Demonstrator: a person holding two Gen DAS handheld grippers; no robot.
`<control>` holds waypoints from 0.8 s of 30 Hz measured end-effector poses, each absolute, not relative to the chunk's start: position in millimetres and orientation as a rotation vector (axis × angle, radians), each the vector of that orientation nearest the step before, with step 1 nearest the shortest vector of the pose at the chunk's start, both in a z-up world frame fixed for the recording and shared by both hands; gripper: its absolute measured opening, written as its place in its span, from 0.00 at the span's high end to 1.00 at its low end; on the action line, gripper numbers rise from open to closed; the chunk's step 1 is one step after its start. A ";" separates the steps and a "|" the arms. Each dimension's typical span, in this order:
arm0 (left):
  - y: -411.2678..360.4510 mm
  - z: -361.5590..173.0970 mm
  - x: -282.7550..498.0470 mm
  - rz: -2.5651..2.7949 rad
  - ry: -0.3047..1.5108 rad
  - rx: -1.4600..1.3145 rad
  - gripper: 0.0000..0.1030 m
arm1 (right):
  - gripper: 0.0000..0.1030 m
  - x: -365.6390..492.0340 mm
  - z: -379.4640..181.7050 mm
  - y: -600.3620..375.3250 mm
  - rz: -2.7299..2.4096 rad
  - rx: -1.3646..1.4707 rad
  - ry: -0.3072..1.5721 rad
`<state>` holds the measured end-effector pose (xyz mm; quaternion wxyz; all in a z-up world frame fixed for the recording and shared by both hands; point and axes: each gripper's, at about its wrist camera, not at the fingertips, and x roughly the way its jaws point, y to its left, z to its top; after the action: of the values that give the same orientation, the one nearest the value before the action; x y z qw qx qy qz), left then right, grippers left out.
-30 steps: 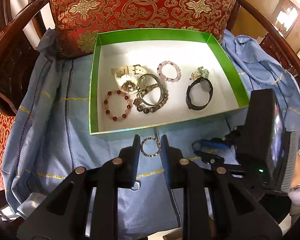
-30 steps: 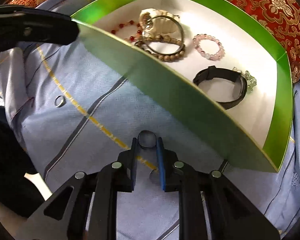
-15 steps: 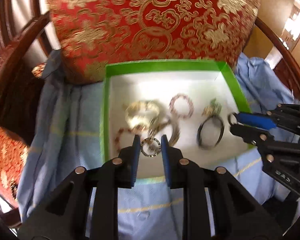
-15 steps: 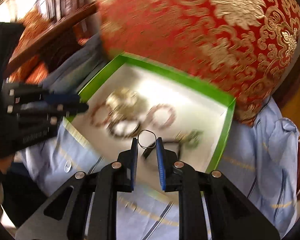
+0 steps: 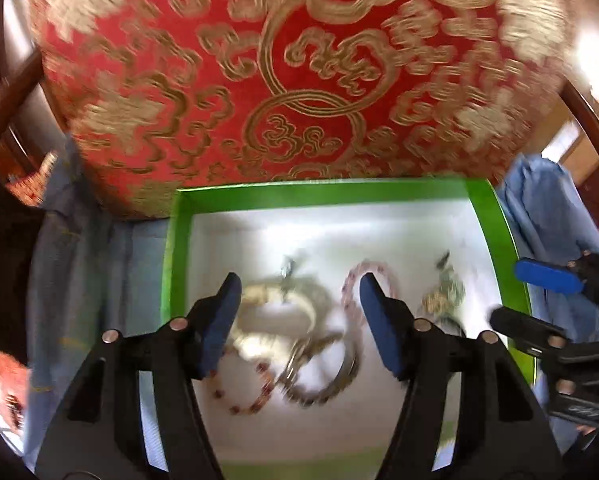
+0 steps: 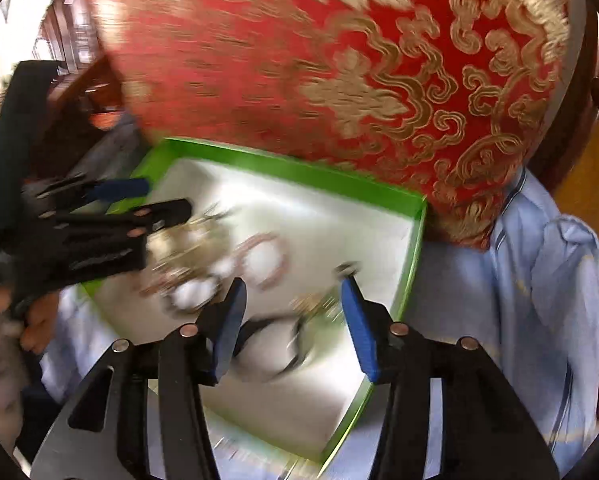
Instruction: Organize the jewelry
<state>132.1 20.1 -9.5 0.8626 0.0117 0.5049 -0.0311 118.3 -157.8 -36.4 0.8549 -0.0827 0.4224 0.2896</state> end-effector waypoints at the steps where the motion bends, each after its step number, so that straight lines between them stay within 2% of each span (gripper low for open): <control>1: 20.5 -4.8 120.4 -0.080 1.055 0.046 0.40 | 0.52 97.7 -32.5 -160.6 0.671 -0.167 0.901; 4: 23.4 2.9 74.8 -0.122 1.076 0.119 0.40 | 0.52 48.6 -33.0 -160.0 0.775 -0.235 0.892; 7: 27.1 -17.7 30.0 -0.140 1.156 0.169 0.40 | 0.52 12.0 -68.8 -151.0 0.798 -0.359 0.943; 11: 34.4 -60.6 -3.5 -0.180 1.292 0.167 0.41 | 0.52 2.0 -125.7 -137.6 0.711 -0.512 1.043; 17: 41.1 -81.9 -20.2 -0.203 1.355 0.157 0.41 | 0.52 3.1 -142.2 -124.4 0.700 -0.551 1.057; 19: 40.4 -84.1 -22.7 -0.215 1.366 0.160 0.41 | 0.62 4.3 -151.7 -121.9 0.698 -0.566 1.087; 20: 39.6 -85.5 -23.7 -0.221 1.371 0.163 0.41 | 0.63 4.4 -152.6 -121.5 0.700 -0.558 1.077; 21: 39.2 -86.6 -24.3 -0.224 1.373 0.165 0.44 | 0.68 3.8 -152.6 -120.9 0.706 -0.557 1.072; 22: 39.0 -88.7 -24.8 -0.224 1.378 0.170 0.47 | 0.78 2.6 -152.1 -120.2 0.715 -0.565 1.068; 24: 39.0 -94.0 -25.3 -0.218 1.393 0.179 0.55 | 0.81 2.8 -152.1 -118.7 0.723 -0.561 1.072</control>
<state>-25.3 39.0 -94.0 0.7579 0.0822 0.6394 -0.0999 2.8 -118.7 -152.1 0.7618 -0.2577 0.4929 0.3322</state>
